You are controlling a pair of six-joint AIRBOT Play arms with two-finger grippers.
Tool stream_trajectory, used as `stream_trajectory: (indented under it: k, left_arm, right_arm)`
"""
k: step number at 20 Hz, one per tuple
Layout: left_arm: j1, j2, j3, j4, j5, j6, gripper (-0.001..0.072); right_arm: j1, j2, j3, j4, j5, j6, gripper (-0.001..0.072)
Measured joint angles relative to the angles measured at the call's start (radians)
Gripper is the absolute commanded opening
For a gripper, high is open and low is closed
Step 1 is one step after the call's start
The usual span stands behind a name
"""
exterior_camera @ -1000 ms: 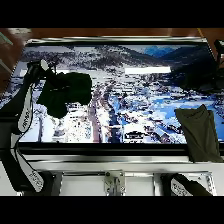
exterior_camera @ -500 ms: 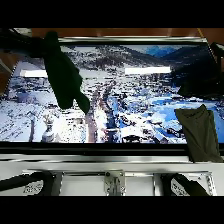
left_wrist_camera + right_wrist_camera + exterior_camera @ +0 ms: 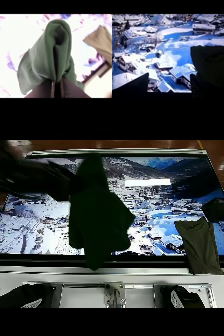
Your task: Fold the shirts.
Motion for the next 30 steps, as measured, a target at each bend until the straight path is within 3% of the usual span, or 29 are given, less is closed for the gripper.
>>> stream_trajectory:
  k: [3, 7, 8, 9, 10, 13, 18, 22, 26, 30]
  left_arm:
    - [-0.067, -0.003, -0.222, 0.032, 0.095, -0.074, 0.0037]
    - [-0.116, -0.032, -0.531, -0.010, 0.309, -0.164, 0.0038]
    - [-0.121, -0.045, -0.587, -0.030, 0.365, -0.176, 0.0099]
    - [-0.124, -0.060, -0.623, -0.046, 0.411, -0.184, 0.0411]
    - [-0.121, -0.074, -0.650, -0.060, 0.445, -0.192, 0.0625]
    - [-0.047, -0.092, -0.656, -0.072, 0.453, -0.200, 0.0640]
    - [0.264, -0.052, -0.576, -0.028, 0.118, -0.088, 0.0613]
    - [0.482, 0.044, -0.709, -0.051, -0.077, 0.005, 0.0622]
    - [0.549, 0.129, -1.015, -0.227, -0.074, 0.062, 0.0624]
    - [0.496, 0.156, -1.266, -0.455, 0.083, 0.121, 0.0623]
  right_arm:
    - [0.000, 0.029, -0.035, -0.013, 0.074, 0.000, 0.0634]
    - [0.000, 0.040, -0.195, 0.025, 0.051, 0.004, 0.0633]
    - [0.000, 0.041, -0.251, 0.041, 0.019, 0.005, 0.0634]
    - [0.000, 0.042, -0.312, 0.061, -0.019, 0.008, 0.0634]
    - [0.000, 0.043, -0.369, 0.087, -0.060, 0.008, 0.0634]
    - [0.000, 0.044, -0.472, 0.159, -0.169, 0.012, 0.0635]
    - [0.001, 0.036, -0.517, 0.106, -0.193, 0.003, 0.0634]
    - [0.000, -0.018, -0.571, 0.080, -0.141, -0.010, 0.0634]
    - [0.001, -0.114, -0.658, 0.241, -0.124, -0.058, 0.0634]
    - [0.001, -0.196, -0.698, 0.359, -0.123, -0.092, 0.0634]
